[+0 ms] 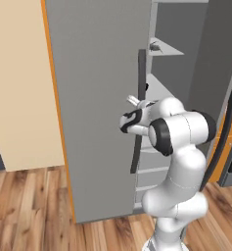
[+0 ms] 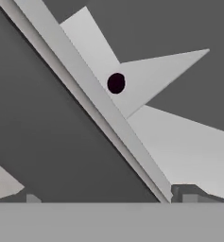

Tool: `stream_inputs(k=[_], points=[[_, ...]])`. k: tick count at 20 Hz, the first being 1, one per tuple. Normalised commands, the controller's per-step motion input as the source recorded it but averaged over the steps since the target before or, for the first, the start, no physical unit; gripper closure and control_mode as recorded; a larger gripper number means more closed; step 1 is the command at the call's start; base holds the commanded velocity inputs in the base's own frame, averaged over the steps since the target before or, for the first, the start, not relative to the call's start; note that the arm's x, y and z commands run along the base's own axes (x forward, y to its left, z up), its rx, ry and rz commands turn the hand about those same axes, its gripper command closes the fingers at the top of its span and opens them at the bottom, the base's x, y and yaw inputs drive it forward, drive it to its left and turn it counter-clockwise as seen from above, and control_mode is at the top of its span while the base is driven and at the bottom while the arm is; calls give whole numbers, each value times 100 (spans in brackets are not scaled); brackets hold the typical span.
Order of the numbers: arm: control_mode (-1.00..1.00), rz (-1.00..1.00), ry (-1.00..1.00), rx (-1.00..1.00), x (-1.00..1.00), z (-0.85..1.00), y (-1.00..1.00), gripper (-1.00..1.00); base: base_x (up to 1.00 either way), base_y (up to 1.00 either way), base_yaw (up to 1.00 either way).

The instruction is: There's a fish in the fridge that needs to be moved to the freezer for freezing. Pick up the fish from the fridge, place it on any shelf in the freezer, and close the fridge and freezer doors when done.

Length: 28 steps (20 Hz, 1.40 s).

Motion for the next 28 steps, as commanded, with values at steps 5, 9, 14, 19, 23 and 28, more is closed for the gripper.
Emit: stream_inputs(k=[5,9,14,19,23,28], points=[[-100,0,-5,0,49,5,0,-100,0,0,0],[-100,0,-16,1,9,55,-3,-100,0,0,0],[-100,0,-13,2,0,90,-11,-100,0,0,0],[-100,0,-15,2,0,100,-12,-100,0,0,0],[-100,0,-11,0,-7,91,-8,-100,0,0,0],[-100,0,-8,0,-34,85,-1,-100,0,0,0]])
